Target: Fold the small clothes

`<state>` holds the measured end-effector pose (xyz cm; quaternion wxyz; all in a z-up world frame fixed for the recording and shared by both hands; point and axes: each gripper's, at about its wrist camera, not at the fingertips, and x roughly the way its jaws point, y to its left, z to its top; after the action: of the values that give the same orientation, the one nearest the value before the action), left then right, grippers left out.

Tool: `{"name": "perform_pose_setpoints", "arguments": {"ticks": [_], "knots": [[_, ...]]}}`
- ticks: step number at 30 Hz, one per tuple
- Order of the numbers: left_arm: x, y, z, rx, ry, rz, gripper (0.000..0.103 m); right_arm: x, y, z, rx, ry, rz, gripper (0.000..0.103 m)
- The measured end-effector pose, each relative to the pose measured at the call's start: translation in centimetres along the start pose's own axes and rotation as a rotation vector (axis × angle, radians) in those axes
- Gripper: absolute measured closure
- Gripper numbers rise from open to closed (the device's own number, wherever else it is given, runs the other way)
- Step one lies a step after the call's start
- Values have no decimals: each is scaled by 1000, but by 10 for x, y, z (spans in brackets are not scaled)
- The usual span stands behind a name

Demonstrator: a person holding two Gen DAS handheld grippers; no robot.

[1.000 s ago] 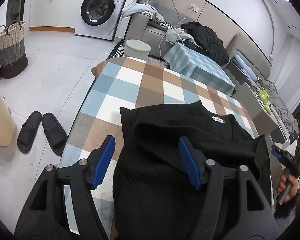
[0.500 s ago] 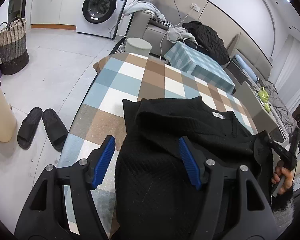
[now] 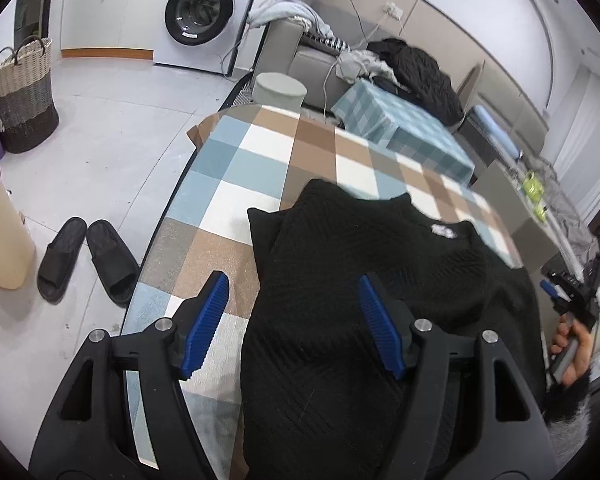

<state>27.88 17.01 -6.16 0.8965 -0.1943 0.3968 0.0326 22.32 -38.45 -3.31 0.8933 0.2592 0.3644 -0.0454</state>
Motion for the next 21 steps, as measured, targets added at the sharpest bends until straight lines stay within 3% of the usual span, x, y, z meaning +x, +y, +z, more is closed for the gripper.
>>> {"name": "perform_pose_setpoints", "arguments": {"ticks": [13,14,16,18,21], "knots": [[95,-45,47,240,100,106,40,-24,32,-45,-203,122,66,58],[100,-47,49,250,105,109,43,-25,33,-46,-214,124,65,56],[110,-53,51,288,107,101,79,-31,35,-51,-249,122,60,54],[115,-56,51,307,112,107,98,-32,36,-52,-274,120,47,54],[102,-57,51,307,49,87,99,-30,32,-48,-273,106,20,54]]}}
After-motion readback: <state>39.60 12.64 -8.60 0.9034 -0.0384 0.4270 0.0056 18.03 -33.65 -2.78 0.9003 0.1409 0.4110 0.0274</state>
